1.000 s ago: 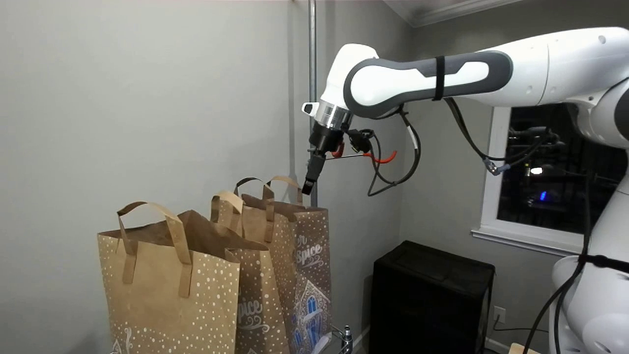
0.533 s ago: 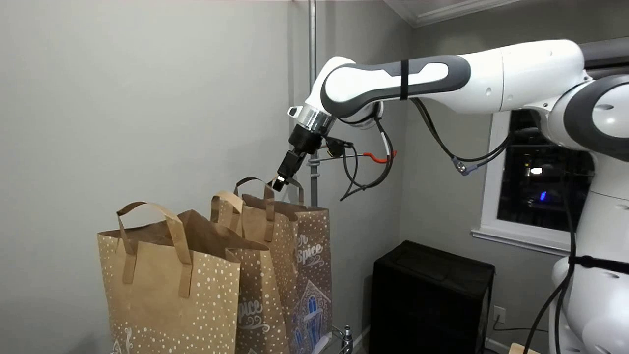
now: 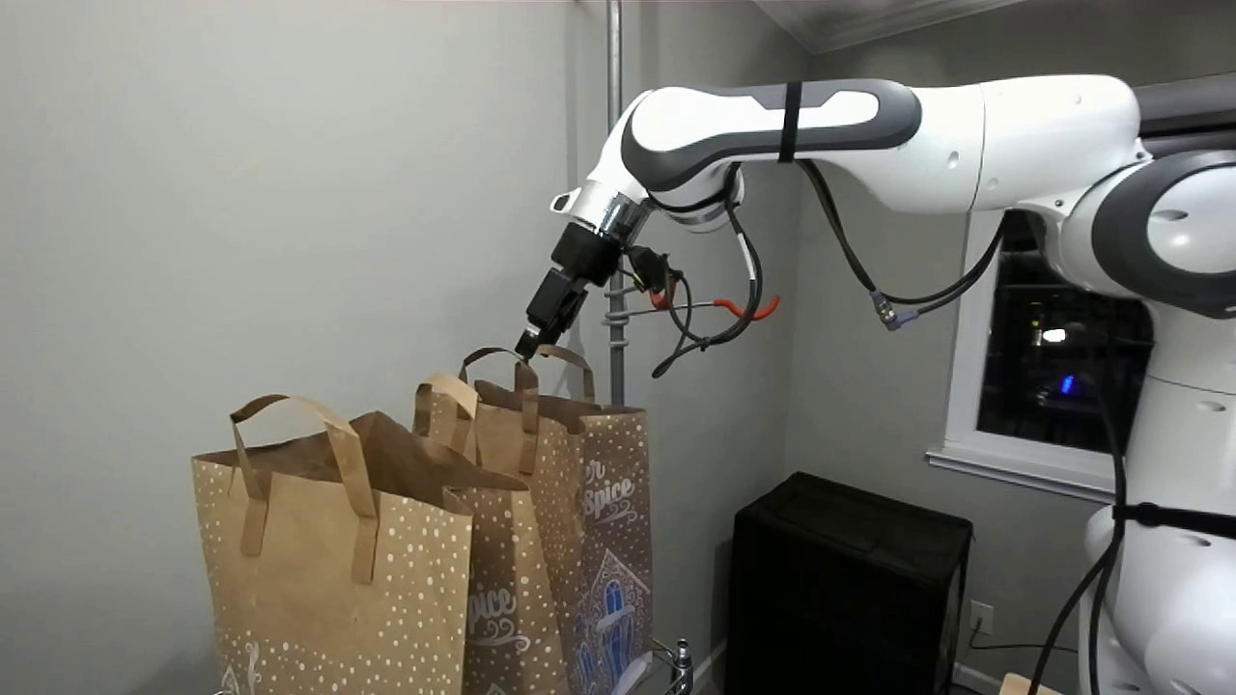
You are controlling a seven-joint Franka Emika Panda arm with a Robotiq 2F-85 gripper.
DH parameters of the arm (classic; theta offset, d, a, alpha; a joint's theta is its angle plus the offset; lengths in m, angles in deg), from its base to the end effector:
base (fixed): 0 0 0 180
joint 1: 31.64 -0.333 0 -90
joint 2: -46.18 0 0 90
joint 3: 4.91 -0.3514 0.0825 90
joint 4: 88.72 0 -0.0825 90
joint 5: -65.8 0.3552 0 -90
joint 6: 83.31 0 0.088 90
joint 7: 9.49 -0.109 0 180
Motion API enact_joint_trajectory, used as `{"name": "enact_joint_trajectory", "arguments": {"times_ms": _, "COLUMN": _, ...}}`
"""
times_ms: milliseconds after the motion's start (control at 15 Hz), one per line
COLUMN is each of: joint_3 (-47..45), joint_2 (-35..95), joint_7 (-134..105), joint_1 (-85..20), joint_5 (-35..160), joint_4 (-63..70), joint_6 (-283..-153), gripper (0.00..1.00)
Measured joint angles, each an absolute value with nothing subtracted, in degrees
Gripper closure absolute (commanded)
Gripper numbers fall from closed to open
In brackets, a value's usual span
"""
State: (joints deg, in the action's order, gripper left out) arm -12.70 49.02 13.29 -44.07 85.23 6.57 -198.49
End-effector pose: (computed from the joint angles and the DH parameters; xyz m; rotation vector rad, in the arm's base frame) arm 0.5054 0.2103 0.6919 -2.6174 -0.9087 -0.5660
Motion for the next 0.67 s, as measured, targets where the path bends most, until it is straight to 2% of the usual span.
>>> {"name": "enact_joint_trajectory", "arguments": {"times_ms": 667, "joint_3": -14.03, "joint_2": 45.58, "joint_7": 4.11, "joint_1": -44.03, "joint_5": 88.19, "joint_4": 1.49, "joint_6": -192.87, "gripper": 0.00}}
